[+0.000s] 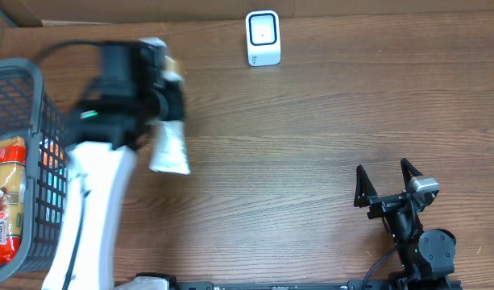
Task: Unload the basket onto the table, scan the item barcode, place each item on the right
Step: 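Lift the tube out and set it upright-lying on the table center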
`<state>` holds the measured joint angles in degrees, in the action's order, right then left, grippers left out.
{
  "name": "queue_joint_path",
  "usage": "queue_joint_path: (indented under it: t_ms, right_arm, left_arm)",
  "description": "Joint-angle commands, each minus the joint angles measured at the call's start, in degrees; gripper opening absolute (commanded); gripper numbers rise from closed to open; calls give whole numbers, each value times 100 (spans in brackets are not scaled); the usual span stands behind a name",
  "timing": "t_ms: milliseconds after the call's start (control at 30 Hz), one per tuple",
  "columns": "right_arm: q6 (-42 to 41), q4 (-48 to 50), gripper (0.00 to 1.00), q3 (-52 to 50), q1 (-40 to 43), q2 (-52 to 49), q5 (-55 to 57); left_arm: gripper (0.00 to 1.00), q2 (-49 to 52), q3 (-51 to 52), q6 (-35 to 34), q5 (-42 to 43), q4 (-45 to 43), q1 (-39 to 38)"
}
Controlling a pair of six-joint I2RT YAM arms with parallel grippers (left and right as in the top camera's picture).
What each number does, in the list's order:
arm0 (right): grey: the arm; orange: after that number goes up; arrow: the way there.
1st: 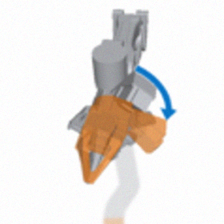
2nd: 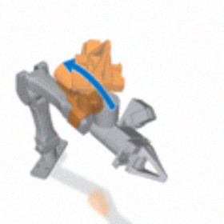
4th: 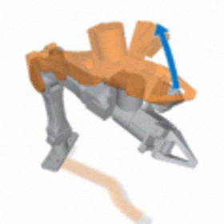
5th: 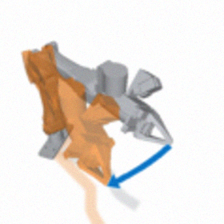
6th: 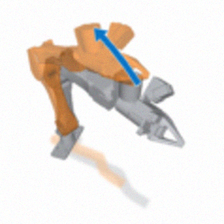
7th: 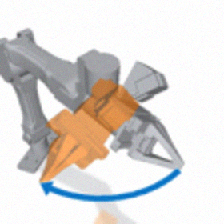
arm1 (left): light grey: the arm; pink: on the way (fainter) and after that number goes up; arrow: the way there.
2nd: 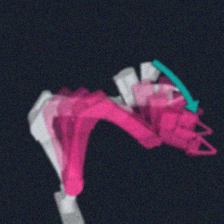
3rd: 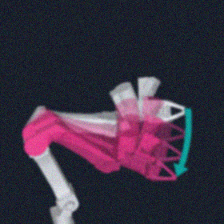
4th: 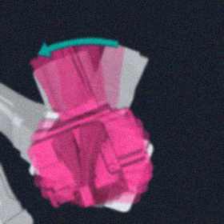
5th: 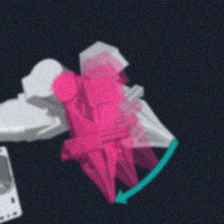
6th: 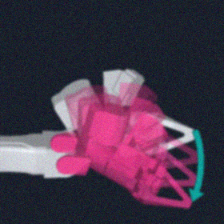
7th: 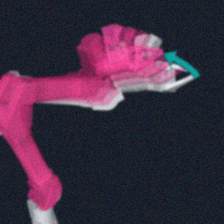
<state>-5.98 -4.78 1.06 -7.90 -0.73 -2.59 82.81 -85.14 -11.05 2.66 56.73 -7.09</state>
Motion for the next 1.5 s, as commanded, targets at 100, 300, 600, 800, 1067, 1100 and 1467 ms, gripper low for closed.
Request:
queue_joint_path:
  t_ms: [100,300,600,800,1067,1100,1467]
  right_arm:
    - [-24,24,100,-61,20,57,-7]
    - [-22,24,100,-61,20,57,-7]
    - [-24,24,100,-61,20,57,-7]
    - [-22,24,100,-61,20,57,-7]
    - [-22,24,100,-61,20,57,-7]
    - [-24,24,100,-61,20,57,-7]
    - [-22,24,100,-61,20,57,-7]
  left_arm:
    - [4,483,1515,-1126,-411,-907,-503]
    - [4,1161,2376,-1316,-267,-2004,-584]
    - [8,1915,2428,-1423,-195,-2673,-608]
    - [55,1952,2428,-1316,-199,-2721,-638]
    - [81,1508,1740,-929,-157,-2033,-614]
    - [82,1392,1537,-839,-157,-1843,-601]
    - [100,129,-1491,-149,-162,833,92]
